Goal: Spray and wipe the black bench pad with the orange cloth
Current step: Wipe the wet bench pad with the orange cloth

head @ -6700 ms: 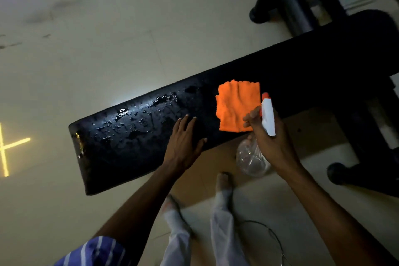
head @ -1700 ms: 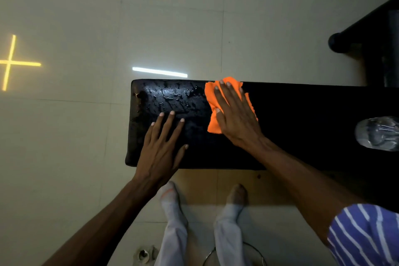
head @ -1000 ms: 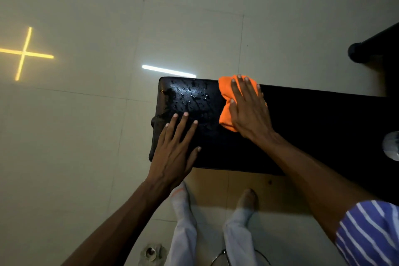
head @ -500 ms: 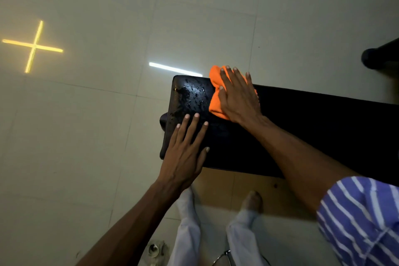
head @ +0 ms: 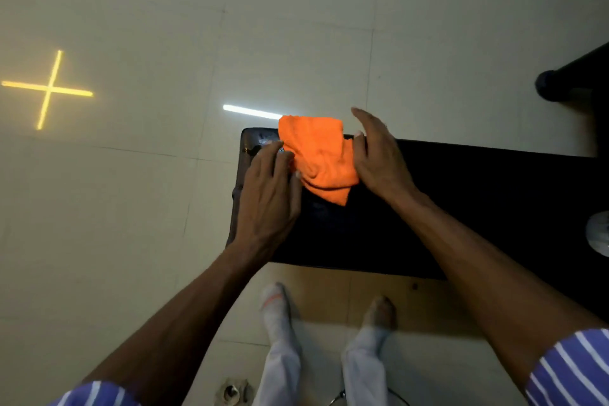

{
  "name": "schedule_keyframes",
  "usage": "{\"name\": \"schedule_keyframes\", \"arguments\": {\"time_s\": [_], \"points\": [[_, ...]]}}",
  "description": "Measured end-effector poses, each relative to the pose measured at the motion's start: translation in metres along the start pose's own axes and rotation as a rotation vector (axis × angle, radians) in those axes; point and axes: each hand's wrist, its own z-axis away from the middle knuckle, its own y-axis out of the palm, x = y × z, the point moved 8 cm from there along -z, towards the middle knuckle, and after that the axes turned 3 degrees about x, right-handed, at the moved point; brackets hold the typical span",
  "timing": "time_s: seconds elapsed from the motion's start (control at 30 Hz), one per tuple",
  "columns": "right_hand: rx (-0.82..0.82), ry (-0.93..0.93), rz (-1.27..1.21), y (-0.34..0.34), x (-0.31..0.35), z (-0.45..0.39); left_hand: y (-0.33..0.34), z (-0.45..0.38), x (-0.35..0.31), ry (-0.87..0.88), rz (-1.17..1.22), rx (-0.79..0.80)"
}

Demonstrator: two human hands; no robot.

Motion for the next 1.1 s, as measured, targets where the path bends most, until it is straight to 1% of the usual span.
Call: {"name": "schedule_keyframes", "arguments": {"time_s": [0.07, 0.1, 0.13, 0.17, 0.2, 0.27, 0.3, 0.37, 0.43, 0.5, 0.6, 0.8, 0.93, 1.03, 1.1], "points": [[0.049, 0.074, 0.148, -0.006, -0.025, 0.004, 0.0, -0.032, -0.019, 0.071, -0.053, -0.064], [0.085, 0.056, 0.236, -0.003, -0.032, 0.007, 0.002, -0.047, -0.027, 0.113, -0.076, -0.078], [0.098, 0.012, 0.31, 0.001, -0.036, 0.012, 0.008, -0.061, -0.035, 0.153, -0.094, -0.057], [0.091, -0.032, 0.362, 0.005, -0.039, 0.016, 0.02, -0.073, -0.04, 0.179, -0.101, 0.004], [0.073, -0.064, 0.403, 0.007, -0.04, 0.019, 0.036, -0.081, -0.042, 0.186, -0.104, 0.103], [0.033, -0.089, 0.469, 0.011, -0.043, 0.022, 0.071, -0.082, -0.039, 0.155, -0.181, 0.31], [0.013, -0.096, 0.494, 0.012, -0.044, 0.023, 0.084, -0.078, -0.033, 0.13, -0.233, 0.359], [-0.024, -0.1, 0.534, 0.015, -0.046, 0.025, 0.094, -0.064, -0.022, 0.109, -0.266, 0.338], [-0.052, -0.099, 0.555, 0.016, -0.048, 0.027, 0.093, -0.047, -0.016, 0.117, -0.27, 0.272], [-0.052, -0.104, 0.565, 0.018, -0.048, 0.026, 0.09, -0.025, -0.008, 0.124, -0.304, 0.224], [-0.052, -0.114, 0.583, 0.019, -0.049, 0.027, 0.087, 0.002, 0.002, 0.094, -0.355, 0.197], [-0.048, -0.101, 0.583, 0.021, -0.051, 0.028, 0.086, -0.037, 0.006, 0.037, -0.373, 0.156], [-0.039, -0.107, 0.54, 0.021, -0.047, 0.028, 0.083, -0.055, 0.02, -0.049, -0.344, 0.124], [-0.022, -0.131, 0.503, 0.03, -0.034, 0.04, 0.077, -0.021, 0.022, -0.099, -0.322, 0.055], [-0.016, -0.126, 0.519, 0.038, -0.03, 0.05, 0.076, 0.021, 0.022, -0.11, -0.336, 0.058]]}}
